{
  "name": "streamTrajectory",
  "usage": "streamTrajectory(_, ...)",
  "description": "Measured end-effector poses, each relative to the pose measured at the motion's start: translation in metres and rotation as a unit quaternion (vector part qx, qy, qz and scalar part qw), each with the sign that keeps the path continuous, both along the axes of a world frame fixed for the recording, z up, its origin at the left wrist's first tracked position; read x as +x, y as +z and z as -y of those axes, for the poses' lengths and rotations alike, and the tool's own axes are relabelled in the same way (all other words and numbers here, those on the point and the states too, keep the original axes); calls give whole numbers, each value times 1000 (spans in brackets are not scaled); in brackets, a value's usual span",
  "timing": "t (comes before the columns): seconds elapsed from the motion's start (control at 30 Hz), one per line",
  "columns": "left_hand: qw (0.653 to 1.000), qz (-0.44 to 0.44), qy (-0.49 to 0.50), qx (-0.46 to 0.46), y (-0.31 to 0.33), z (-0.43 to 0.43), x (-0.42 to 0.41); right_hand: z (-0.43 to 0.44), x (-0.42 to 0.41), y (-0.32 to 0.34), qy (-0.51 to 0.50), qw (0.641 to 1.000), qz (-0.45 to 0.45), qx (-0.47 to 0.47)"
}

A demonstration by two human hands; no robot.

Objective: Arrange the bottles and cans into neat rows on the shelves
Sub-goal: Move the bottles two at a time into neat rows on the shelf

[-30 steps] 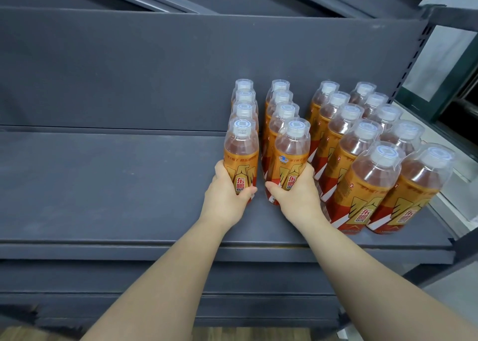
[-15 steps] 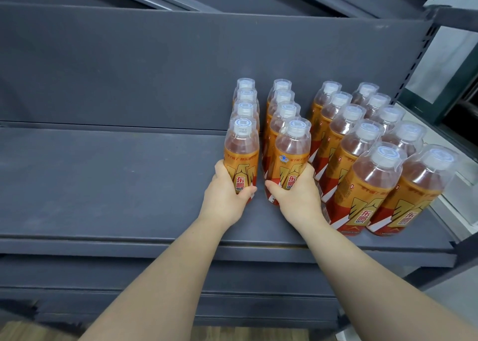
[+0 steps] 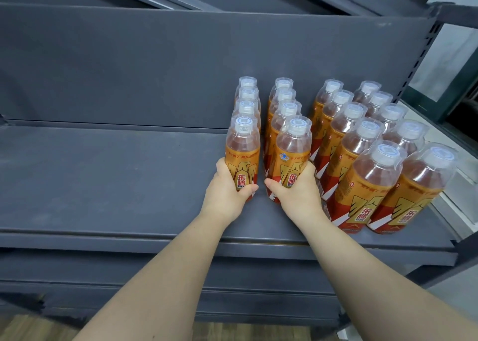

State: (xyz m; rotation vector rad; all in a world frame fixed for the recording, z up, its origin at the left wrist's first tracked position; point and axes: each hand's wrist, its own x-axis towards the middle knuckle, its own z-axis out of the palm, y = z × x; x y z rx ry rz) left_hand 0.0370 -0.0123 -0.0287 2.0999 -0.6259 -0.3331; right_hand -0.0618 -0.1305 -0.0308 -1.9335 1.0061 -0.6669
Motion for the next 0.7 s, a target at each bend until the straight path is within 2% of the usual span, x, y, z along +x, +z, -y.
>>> streamTrajectory(0.33, 1000, 11, 25, -5, 1, -14, -14, -13, -31, 2, 10, 999, -1, 45)
streamTrajectory(0.4, 999, 18, 27, 4, 2, -17, -20, -22, -40, 4, -10, 1000, 3, 19)
streamTrajectory(0.5, 998, 45, 40, 24, 4, -25, -29, -37, -49, 4, -18, 997, -1, -77)
streamTrajectory(0.6, 992, 102, 44, 64, 5, -41, -33, -51, -50, 3, 73, 986, -31, -147)
streamTrajectory(0.7, 984, 140, 44, 97, 4, -64, -30, -68, -40, 6, 195, 960, -78, -183)
